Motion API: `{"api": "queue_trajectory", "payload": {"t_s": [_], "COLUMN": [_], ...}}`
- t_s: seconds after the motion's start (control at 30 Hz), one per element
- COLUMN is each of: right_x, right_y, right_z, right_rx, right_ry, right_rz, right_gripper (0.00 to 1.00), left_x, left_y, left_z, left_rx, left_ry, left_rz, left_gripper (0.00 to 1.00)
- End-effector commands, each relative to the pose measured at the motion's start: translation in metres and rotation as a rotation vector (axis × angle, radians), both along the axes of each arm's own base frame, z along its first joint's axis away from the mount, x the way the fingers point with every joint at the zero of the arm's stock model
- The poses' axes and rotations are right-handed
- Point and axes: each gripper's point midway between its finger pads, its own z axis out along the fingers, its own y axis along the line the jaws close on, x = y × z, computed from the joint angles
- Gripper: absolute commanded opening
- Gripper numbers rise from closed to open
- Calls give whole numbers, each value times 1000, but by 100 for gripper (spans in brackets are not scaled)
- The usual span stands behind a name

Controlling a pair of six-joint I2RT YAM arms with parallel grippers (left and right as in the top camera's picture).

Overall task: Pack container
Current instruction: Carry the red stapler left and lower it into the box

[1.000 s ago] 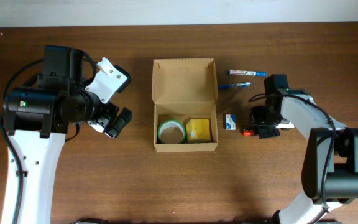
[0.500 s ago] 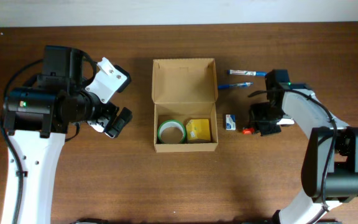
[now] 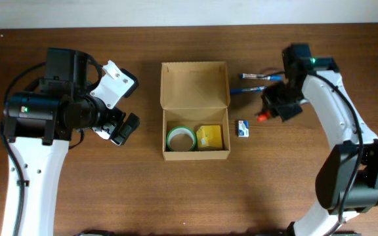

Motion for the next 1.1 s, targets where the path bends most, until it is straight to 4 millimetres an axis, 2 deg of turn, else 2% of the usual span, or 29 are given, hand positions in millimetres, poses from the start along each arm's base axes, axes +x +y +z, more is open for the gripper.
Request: {"api": "queue_trajectory", "payload": {"t_s": [0.0, 0.1, 0.23, 0.37, 0.57, 0.73, 0.93, 1.07], "right_x": [15, 17, 16, 8, -4, -14, -17, -27], "right_y": [28, 55, 95, 131, 173, 196, 196, 191], "right_z": [39, 69, 98, 104, 92, 69, 37, 15], "right_rx": [-4, -8, -20, -134, -316, -371, -372, -325], "right_ry": [-129, -197, -307, -395, -448, -438, -356, -264], "right_rz": [206, 346, 580, 890, 1313, 1671, 1954, 2153], "right_gripper": [4, 4, 4, 4, 4, 4, 4, 4], "left_x": [1, 1, 1, 1, 1, 1, 1, 1], "left_y": [0, 0, 0, 0, 0, 0, 0, 0], "left_z": [6, 6, 6, 6, 6, 6, 6, 6], "left_rx": [0, 0, 0, 0, 0, 0, 0, 0], "left_ry": [-23, -22, -23, -23, -23, -23, -23, -23], "left_rz": [-11, -11, -11, -11, -11, -11, -11, -11], "left_gripper": [100, 100, 99, 100, 99, 100, 100, 100]}}
